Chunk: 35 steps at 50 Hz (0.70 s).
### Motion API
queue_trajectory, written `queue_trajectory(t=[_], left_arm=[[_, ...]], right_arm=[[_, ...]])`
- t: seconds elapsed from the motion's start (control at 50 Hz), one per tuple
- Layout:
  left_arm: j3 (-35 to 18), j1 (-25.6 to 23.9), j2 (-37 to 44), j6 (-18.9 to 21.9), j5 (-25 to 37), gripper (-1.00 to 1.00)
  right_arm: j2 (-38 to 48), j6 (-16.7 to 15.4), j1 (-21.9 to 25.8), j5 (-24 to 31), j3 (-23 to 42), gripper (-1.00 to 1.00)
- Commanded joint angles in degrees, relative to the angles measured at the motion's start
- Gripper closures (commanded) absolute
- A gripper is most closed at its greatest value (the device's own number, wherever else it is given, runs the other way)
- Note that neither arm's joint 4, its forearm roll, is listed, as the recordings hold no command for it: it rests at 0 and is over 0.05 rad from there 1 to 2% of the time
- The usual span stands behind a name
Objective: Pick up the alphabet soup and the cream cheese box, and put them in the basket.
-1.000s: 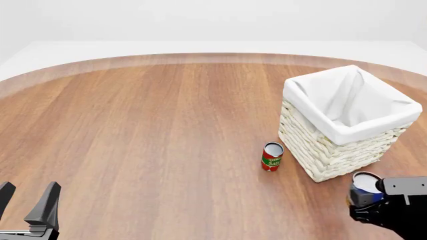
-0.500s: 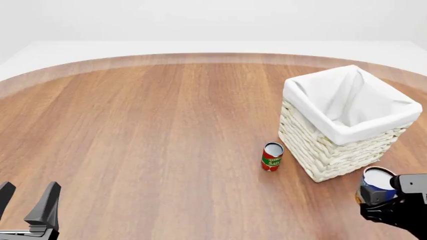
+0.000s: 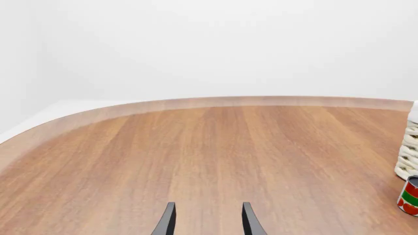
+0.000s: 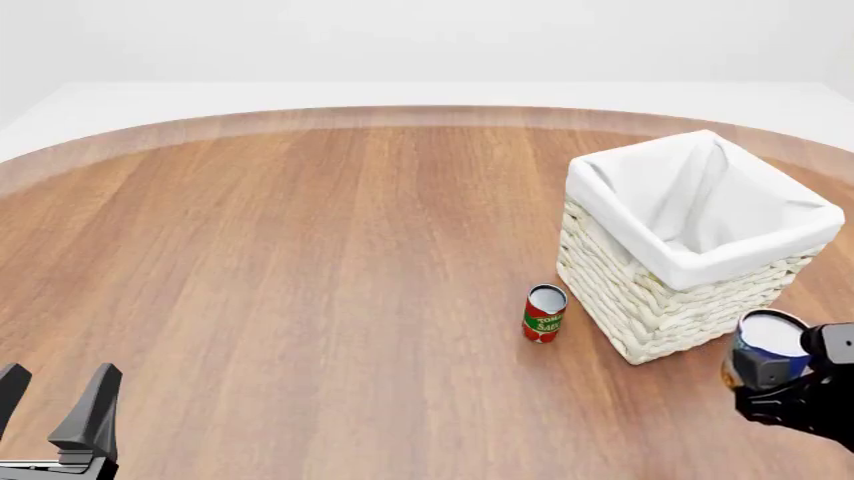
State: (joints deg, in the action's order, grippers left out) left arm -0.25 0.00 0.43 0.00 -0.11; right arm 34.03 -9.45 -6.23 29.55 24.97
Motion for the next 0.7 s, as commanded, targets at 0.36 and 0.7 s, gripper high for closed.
queue_trajectory(t=[0.36,0.7], left_arm=[[0.0,0.0,0.0,0.0,0.0,-1.0],[0.0,0.0,0.0,0.0,0.0,-1.0]], right_arm=[[1.7,-0.9,0.0,2.9,7.7,1.0],[3.8,-1.9,0.1,3.5,12.6,1.0]])
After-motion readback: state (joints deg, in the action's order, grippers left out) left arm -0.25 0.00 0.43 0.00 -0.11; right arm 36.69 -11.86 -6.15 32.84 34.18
